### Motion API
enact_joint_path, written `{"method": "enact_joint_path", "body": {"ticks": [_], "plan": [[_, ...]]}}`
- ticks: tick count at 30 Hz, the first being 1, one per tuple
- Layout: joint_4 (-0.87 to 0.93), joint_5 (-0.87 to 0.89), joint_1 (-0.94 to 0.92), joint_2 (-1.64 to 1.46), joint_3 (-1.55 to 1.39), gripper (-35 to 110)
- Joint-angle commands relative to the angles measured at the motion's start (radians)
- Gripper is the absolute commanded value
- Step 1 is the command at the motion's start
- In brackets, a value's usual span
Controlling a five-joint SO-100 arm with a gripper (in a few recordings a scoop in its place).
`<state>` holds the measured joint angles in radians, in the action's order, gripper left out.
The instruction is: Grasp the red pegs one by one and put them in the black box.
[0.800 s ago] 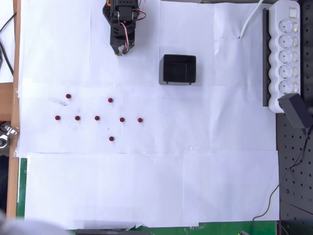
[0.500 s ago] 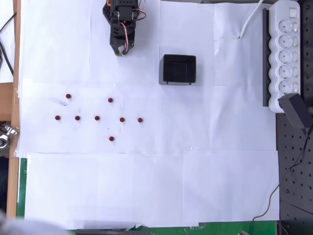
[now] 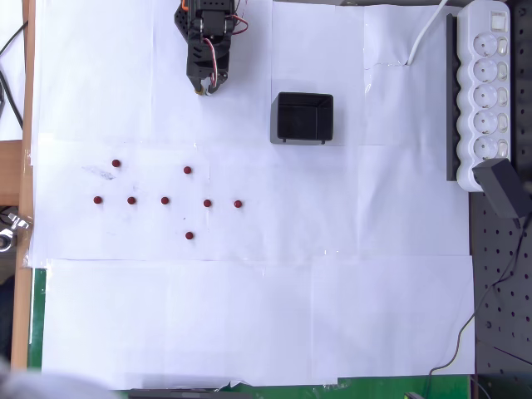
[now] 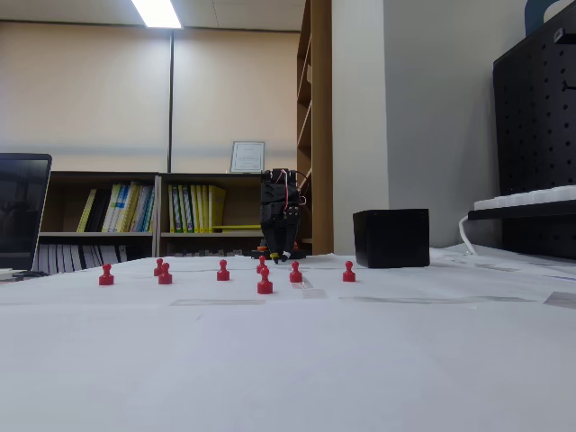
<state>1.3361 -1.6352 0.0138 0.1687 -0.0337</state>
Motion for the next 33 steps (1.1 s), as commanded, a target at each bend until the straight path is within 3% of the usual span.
{"method": "enact_joint_path", "body": {"ticks": [1,30,33], "plan": [[0.003,-0.006,0.009,0.006,0.008,0],[0.003,-0.006,0.009,0.006,0.008,0],[0.012,0.094,0.012,0.006,0.008,0]]}}
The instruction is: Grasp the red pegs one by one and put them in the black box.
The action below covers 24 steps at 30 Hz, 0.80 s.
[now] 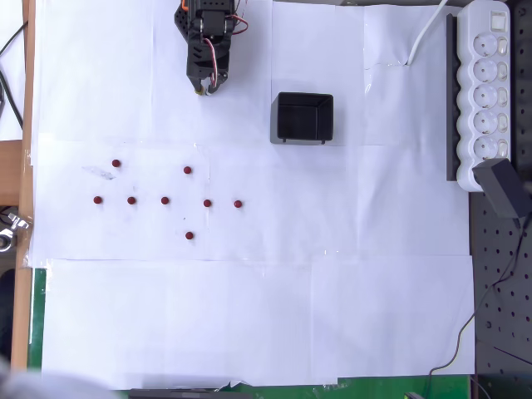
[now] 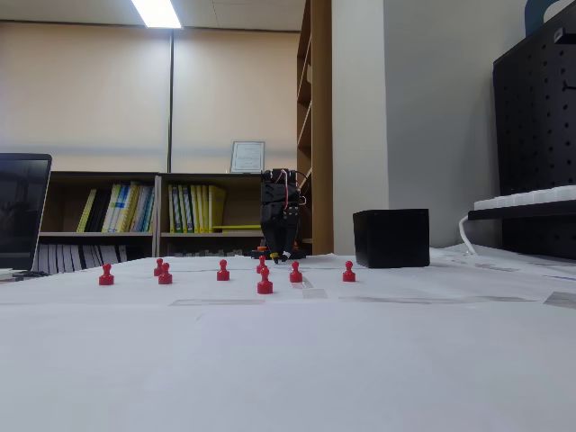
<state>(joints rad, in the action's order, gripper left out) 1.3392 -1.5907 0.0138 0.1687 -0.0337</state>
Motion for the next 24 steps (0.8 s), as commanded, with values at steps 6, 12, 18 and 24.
{"method": "enact_joint_path", "body": {"ticks": [6,12,18,24], "plan": [[0.009,0.025,0.021,0.006,0.008,0],[-0.179,0.029,-0.021,-0.146,-0.011,1],[-0.508,0.058,-0.089,-0.413,-0.071,1],[-0.862,0.072,-0.135,-0.649,-0.055,3]]}}
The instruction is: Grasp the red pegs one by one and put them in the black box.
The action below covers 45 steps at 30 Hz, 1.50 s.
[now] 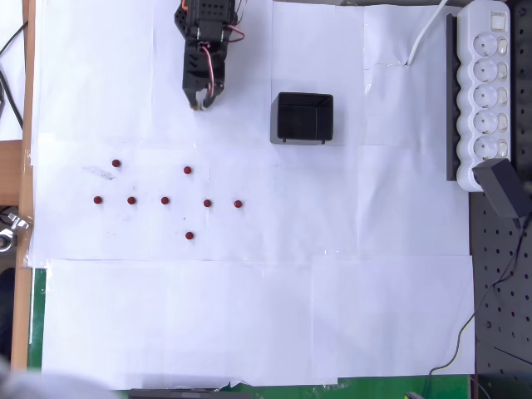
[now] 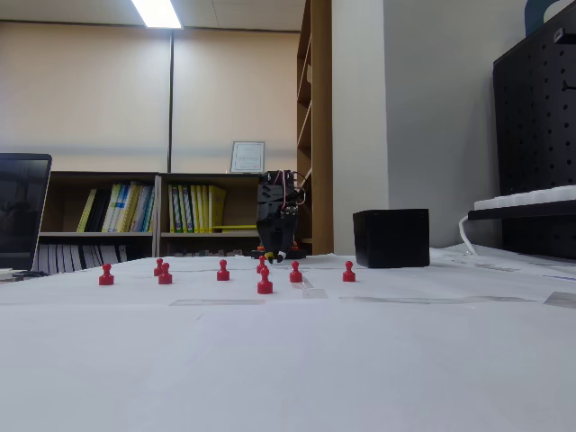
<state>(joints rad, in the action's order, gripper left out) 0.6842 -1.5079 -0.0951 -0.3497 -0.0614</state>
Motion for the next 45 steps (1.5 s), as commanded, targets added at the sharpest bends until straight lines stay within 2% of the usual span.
{"method": "enact_joint_path", "body": {"ticks": [1,5,8,17,45], "plan": [[-0.293,-0.011,-0.034,-0.178,-0.021,5],[-0.589,0.015,-0.064,-0.351,0.025,5],[-0.710,0.014,-0.072,-0.442,0.023,5],[-0.923,-0.002,-0.066,-0.604,0.021,9],[-0.900,-0.037,0.003,-1.019,-0.359,17]]}}
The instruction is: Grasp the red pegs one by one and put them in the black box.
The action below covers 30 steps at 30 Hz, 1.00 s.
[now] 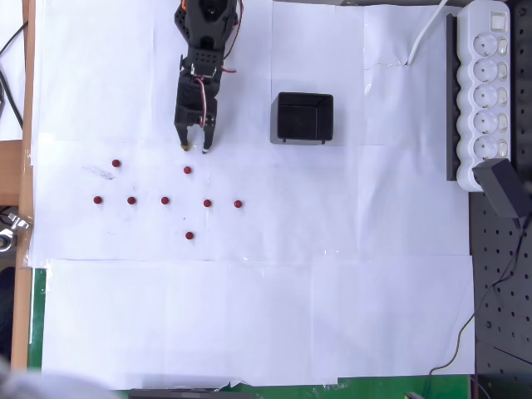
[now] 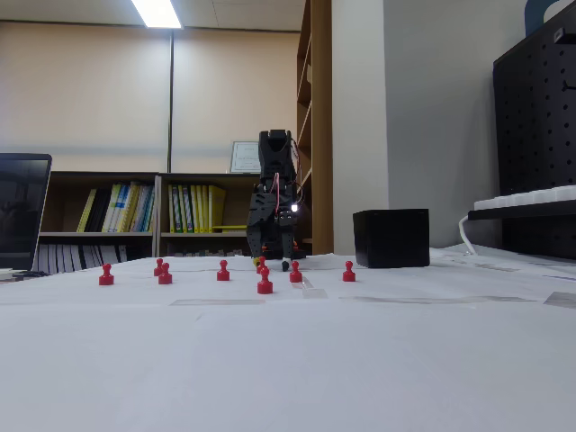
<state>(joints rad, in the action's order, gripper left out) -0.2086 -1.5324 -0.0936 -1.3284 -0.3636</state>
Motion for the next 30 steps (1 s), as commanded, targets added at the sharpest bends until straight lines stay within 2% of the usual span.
{"method": "enact_joint_path", "body": {"ticks": [1,30], "plan": [[-0.009,-0.017,0.003,-0.049,-0.067,17],[-0.035,-0.011,-0.023,-0.239,-0.259,19]]}}
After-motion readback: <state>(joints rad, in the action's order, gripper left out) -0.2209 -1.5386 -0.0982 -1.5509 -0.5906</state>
